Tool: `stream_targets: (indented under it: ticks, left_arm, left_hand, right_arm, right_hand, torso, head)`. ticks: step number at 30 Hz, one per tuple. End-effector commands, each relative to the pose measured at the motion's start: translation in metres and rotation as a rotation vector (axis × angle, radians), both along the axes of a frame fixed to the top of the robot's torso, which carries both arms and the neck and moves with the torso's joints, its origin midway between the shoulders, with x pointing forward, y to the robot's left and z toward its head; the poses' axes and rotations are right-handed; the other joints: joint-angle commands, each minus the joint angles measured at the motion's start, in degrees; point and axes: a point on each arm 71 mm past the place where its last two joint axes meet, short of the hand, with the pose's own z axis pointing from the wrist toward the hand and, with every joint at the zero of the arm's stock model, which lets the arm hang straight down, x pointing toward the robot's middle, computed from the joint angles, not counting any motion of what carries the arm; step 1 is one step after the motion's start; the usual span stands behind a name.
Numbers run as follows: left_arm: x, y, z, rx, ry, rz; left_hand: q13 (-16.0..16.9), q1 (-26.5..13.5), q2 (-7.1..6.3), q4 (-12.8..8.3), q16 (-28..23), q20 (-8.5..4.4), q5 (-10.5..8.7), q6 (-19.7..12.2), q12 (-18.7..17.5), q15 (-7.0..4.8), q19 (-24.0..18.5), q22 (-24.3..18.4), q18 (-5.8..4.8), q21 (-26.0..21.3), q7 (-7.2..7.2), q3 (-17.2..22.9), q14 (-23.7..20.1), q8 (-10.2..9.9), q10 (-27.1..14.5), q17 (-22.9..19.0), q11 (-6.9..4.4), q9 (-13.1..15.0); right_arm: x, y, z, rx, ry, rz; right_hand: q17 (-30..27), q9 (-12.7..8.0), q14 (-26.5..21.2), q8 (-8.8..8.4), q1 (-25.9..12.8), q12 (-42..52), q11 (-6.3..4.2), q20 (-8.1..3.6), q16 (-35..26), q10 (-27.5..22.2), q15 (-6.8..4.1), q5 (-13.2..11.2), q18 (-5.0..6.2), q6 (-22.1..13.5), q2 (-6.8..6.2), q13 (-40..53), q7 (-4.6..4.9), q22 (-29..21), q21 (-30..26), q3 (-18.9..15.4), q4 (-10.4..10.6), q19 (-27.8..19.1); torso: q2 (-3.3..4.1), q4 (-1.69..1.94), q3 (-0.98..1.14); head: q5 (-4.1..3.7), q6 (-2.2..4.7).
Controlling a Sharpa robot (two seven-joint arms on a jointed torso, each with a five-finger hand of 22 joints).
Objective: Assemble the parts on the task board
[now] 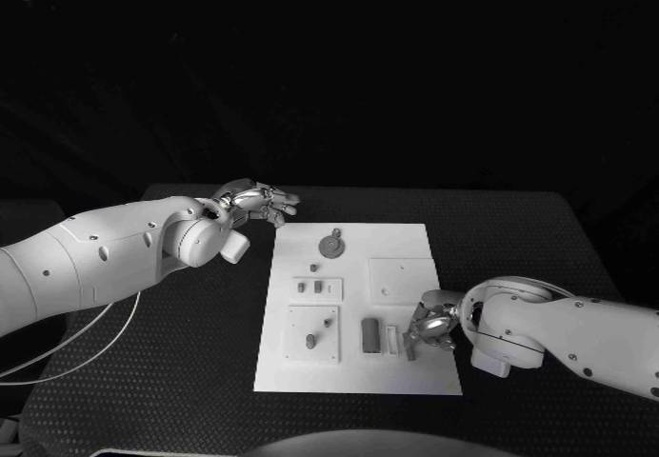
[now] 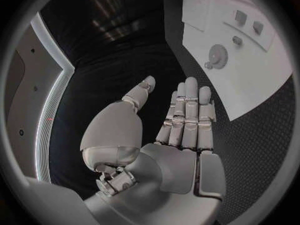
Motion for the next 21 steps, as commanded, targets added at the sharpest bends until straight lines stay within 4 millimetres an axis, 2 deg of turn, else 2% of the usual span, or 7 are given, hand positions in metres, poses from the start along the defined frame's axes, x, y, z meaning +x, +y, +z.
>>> stream_targets:
  ticks: [1, 14, 21]
  left_arm:
    - [-0.001, -0.003, 0.001, -0.004, -0.003, -0.021]
    - [-0.001, -0.004, 0.001, -0.004, 0.0, -0.026]
    - [-0.001, -0.004, 0.001, -0.004, 0.002, -0.028]
  left_hand:
    - [-0.07, -0.25, 0.21, 0.31, -0.3, -0.02, 0.03, -0.39, 0.17, 0.21, 0.32, 0.08, 1.04, -0.25, 0.05, -0.13, 0.21, 0.26, 0.09, 0.06, 0.47, -0.09]
    - [-0.07, -0.25, 0.18, 0.32, -0.33, -0.02, 0.03, -0.41, 0.17, 0.21, 0.33, 0.12, 1.04, -0.27, 0.06, -0.15, 0.22, 0.27, 0.08, 0.1, 0.48, -0.1]
    - [-0.07, -0.27, 0.18, 0.34, -0.35, -0.02, 0.03, -0.42, 0.17, 0.21, 0.34, 0.14, 1.04, -0.29, 0.06, -0.15, 0.22, 0.28, 0.08, 0.13, 0.48, -0.11]
  right_arm:
    - [-0.001, 0.004, -0.003, 0.042, 0.024, -0.035]
    - [0.002, 0.009, -0.002, 0.049, -0.002, -0.051]
    - [0.003, 0.015, -0.003, 0.051, 0.0, -0.042]
  right_hand:
    - [-0.05, 0.08, -0.07, 0.25, -1.01, 0.09, 0.06, 0.06, -0.36, 0.13, 0.2, -0.16, 1.89, -0.77, -0.42, -0.09, 1.02, -0.09, 0.13, -0.35, 0.12, 0.29]
    - [-0.02, 0.0, 0.01, 0.43, -1.54, 0.17, -0.03, -0.05, -0.35, 0.18, 0.1, -0.37, 1.89, -0.57, -0.77, -0.08, 0.93, -0.21, 0.17, -0.81, 0.53, 0.46]
    - [-0.01, -0.03, 0.03, 0.48, -1.69, 0.19, -0.06, -0.1, -0.36, 0.17, 0.05, -0.51, 1.89, -0.53, -0.86, -0.08, 0.9, -0.25, 0.18, -0.95, 0.65, 0.52]
  torso:
    - [-0.01, -0.05, -0.04]
    - [0.01, 0.07, -0.04]
    - [-0.03, -0.07, -0.01]
  head:
    - [-0.03, 0.0]
    - [-0.04, 0.1]
    - [0.15, 0.03]
